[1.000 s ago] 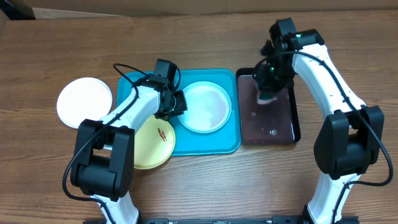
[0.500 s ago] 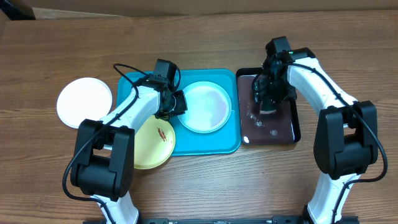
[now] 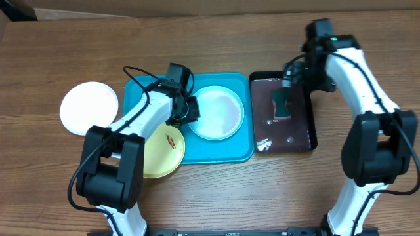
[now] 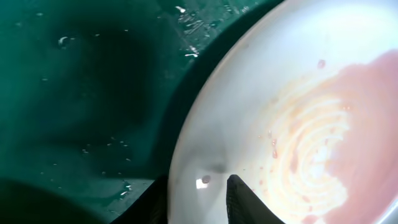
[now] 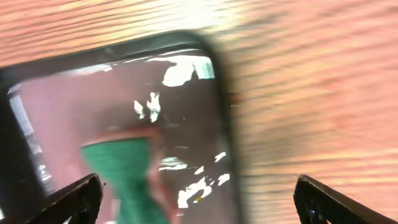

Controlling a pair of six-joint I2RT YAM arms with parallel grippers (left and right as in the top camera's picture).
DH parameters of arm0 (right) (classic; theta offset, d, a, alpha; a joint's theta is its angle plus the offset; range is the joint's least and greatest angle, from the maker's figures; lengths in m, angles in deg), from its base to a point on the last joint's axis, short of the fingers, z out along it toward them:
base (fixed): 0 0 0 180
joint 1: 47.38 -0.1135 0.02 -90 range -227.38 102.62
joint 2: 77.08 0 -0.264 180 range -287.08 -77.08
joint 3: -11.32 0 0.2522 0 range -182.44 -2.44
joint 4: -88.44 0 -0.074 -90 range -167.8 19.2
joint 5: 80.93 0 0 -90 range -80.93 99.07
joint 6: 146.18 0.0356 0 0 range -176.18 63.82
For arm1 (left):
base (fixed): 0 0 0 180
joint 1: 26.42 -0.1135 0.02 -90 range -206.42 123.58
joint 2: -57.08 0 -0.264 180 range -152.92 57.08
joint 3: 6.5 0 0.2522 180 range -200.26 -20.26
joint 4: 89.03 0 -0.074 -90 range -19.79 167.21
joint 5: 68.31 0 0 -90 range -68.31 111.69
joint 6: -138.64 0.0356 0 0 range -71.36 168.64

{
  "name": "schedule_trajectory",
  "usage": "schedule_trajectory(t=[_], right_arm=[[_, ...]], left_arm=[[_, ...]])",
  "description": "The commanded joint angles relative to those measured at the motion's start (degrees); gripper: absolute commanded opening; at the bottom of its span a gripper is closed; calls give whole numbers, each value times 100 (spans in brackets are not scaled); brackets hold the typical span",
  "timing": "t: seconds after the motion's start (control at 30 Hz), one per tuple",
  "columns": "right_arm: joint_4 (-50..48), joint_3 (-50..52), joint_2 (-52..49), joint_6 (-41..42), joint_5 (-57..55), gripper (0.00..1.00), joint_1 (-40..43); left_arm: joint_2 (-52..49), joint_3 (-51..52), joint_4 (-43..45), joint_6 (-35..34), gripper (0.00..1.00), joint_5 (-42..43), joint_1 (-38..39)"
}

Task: Clean dirty plates on tray and stack at the side
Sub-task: 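Drop the sponge into the black tray and raise right gripper aside, then lift the light blue plate by its rim with left gripper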

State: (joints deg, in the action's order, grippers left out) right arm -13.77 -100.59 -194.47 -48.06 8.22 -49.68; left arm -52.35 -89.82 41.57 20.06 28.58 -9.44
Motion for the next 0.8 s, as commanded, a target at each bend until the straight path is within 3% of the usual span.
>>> schedule_trajectory(t=[0.0, 0.77], right_arm=[[-17, -52, 83, 107, -44, 100, 299], [-74, -52, 83, 107, -42, 100, 597]], left_arm=[[2, 57, 79, -9, 31, -162, 87], [2, 199, 103, -22, 27, -437, 107]])
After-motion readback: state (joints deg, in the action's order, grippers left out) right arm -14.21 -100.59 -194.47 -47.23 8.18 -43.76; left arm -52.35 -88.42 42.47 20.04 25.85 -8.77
